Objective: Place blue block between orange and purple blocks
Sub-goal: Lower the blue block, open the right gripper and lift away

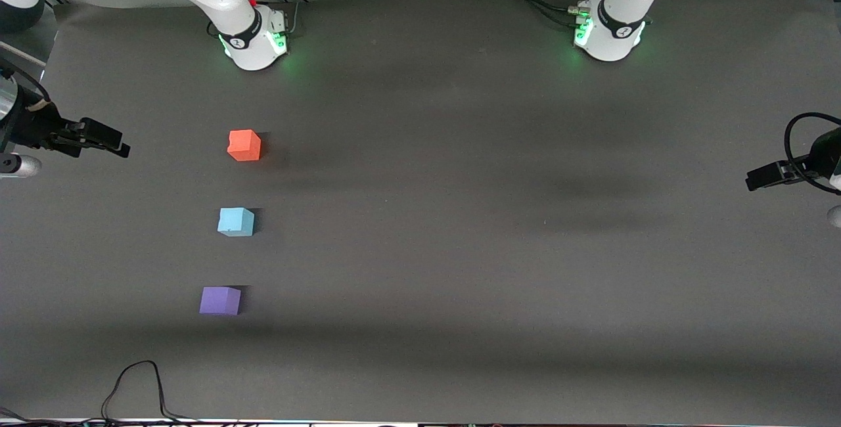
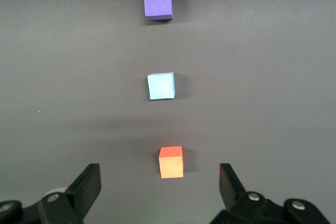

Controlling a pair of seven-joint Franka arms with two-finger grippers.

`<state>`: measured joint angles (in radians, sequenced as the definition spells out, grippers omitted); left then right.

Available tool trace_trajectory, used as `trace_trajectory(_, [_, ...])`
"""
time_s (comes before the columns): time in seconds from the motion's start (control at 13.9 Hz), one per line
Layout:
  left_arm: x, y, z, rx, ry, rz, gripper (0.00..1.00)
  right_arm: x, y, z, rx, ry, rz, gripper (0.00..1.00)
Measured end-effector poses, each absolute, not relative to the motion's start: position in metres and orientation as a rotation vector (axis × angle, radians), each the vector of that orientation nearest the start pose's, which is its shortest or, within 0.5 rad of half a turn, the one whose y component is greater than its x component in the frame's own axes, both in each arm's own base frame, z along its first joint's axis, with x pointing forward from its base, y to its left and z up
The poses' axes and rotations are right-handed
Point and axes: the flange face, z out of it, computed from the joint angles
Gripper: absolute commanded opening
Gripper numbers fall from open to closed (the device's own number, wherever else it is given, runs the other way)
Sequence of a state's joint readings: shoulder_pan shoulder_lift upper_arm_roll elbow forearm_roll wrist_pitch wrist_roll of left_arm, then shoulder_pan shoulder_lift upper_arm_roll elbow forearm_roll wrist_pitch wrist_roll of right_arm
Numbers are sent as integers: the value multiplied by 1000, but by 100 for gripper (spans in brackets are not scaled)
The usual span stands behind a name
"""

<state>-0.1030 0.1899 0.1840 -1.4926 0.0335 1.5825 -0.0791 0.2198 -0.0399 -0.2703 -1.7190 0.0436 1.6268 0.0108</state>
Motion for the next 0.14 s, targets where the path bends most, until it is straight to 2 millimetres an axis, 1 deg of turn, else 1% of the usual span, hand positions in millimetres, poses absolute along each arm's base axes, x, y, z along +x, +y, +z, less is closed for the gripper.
trace_trajectory(0.14, [606, 43, 554, -3061, -241, 149, 100, 542, -23, 582, -3084, 16, 74, 100])
